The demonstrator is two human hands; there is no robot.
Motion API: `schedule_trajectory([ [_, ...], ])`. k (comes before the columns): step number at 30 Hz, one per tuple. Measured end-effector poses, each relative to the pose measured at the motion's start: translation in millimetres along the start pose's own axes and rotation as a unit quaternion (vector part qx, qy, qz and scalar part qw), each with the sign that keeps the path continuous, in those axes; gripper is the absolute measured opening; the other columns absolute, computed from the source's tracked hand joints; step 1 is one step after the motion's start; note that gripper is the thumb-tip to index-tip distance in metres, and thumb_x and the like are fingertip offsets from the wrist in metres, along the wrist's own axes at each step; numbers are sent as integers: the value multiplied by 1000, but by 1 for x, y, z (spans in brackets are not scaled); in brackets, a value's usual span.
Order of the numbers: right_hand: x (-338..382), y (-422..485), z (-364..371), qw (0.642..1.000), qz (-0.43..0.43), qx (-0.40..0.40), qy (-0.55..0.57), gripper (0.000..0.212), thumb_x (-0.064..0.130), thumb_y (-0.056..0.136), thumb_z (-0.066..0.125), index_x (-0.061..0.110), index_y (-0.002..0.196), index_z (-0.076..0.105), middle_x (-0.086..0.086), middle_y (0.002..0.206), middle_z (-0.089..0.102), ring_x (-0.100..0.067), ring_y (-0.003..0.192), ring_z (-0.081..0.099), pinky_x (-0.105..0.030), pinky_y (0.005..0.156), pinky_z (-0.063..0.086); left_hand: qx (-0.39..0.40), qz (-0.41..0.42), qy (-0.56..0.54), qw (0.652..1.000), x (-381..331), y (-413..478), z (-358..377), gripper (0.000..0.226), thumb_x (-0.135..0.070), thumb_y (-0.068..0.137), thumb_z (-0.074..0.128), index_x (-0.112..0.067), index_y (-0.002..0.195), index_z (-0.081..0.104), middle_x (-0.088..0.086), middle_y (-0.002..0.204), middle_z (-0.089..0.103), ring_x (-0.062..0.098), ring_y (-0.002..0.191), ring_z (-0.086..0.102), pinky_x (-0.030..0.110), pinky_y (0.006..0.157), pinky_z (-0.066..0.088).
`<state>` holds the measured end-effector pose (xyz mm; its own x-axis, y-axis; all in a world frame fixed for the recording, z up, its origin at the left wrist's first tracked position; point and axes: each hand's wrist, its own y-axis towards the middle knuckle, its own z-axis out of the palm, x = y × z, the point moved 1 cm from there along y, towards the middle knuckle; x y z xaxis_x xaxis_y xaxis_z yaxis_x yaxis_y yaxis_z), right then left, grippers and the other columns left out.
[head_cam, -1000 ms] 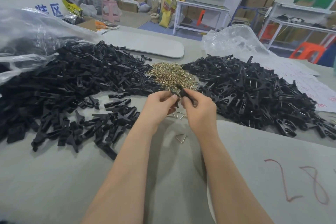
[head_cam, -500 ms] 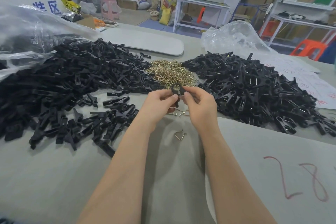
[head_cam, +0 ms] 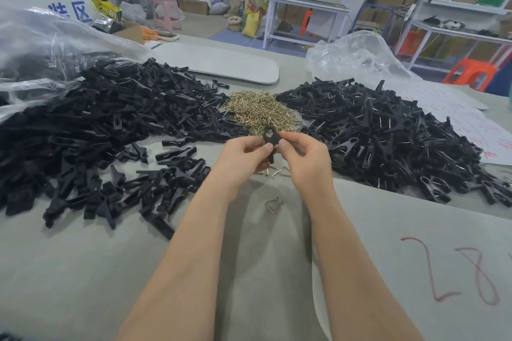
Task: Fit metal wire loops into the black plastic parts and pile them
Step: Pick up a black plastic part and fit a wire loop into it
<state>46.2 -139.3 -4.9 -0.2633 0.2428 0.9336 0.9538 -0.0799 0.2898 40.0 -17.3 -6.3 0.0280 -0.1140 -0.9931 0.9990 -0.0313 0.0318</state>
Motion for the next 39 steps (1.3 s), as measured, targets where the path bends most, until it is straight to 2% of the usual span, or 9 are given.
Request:
schedule_trajectory([
  [4, 1, -1, -2, 1000, -1, -5, 5, 17, 5, 91, 57, 18, 99, 65, -4, 94, 70, -19, 92, 68, -36, 91, 52, -2, 1, -3, 1000, -1, -1, 0, 20, -6, 94, 54, -18, 88, 68, -2, 79, 66, 2, 66, 59, 18, 74, 54],
  [14, 2, -1, -4, 999, -1, 25, 35, 18, 1, 90, 57, 15, 97, 67, 10, 81, 67, 6, 72, 65, -13, 76, 52, -6, 6, 25, 1000, -1, -2, -2, 17, -5, 94, 54, -14, 100, 67, 1, 86, 67, 4, 72, 59, 17, 78, 54],
  [20, 0, 1, 2, 998, 22, 16, 60, 16, 2, 91, 56, 15, 95, 62, 0, 83, 68, 0, 69, 65, -18, 74, 53, -25, 21, 54, 998, -6, -3, -2, 20, -7, 94, 54, -19, 87, 68, -1, 79, 66, 5, 72, 59, 16, 72, 54],
  [24, -6, 4, 10, 997, 66, -36, 27, 16, 10, 86, 64, 22, 80, 54, -1, 74, 62, -14, 63, 59, -34, 70, 49, -111, 52, 45, 991, -15, -1, -8, 12, -13, 92, 58, -19, 87, 67, -4, 82, 67, 7, 74, 60, 26, 77, 54],
  [28, 10, 11, 43, 995, 62, 41, -64, 18, 7, 80, 66, 21, 74, 57, -5, 79, 65, -21, 76, 61, -33, 73, 50, -265, 124, -44, 955, -27, -1, -21, 10, -14, 91, 58, -21, 92, 64, -7, 87, 68, 1, 75, 63, 21, 72, 52],
  [30, 25, 13, 64, 990, 43, 116, -67, 15, 6, 82, 67, 13, 95, 67, -7, 98, 70, -20, 92, 65, -35, 90, 51, -351, 175, -87, 916, -32, -5, -27, 11, -13, 91, 57, -22, 91, 63, -7, 88, 68, 0, 78, 63, 23, 75, 52],
  [32, 35, 10, 79, 972, 8, 206, -109, 39, 7, 86, 64, 8, 125, 59, -8, 124, 63, -20, 116, 58, -37, 105, 42, -419, 206, -112, 877, -34, -8, -34, 9, -13, 91, 55, -21, 92, 61, -3, 92, 67, 2, 82, 62, 27, 80, 53],
  [34, 37, 5, 82, 950, -38, 256, -176, 47, 10, 88, 62, 12, 134, 51, -6, 136, 54, -19, 126, 49, -33, 108, 36, -450, 214, -133, 857, -33, -8, -38, 12, -13, 91, 54, -24, 89, 58, -3, 91, 66, 4, 82, 60, 30, 82, 51],
  [39, 26, -9, 76, 867, -68, 377, -318, 30, 4, 82, 63, 8, 111, 63, -10, 102, 59, -23, 95, 55, -28, 80, 44, -444, 196, -132, 864, -30, -6, -35, 13, -16, 91, 55, -28, 88, 57, -3, 94, 66, 5, 87, 60, 32, 86, 52],
])
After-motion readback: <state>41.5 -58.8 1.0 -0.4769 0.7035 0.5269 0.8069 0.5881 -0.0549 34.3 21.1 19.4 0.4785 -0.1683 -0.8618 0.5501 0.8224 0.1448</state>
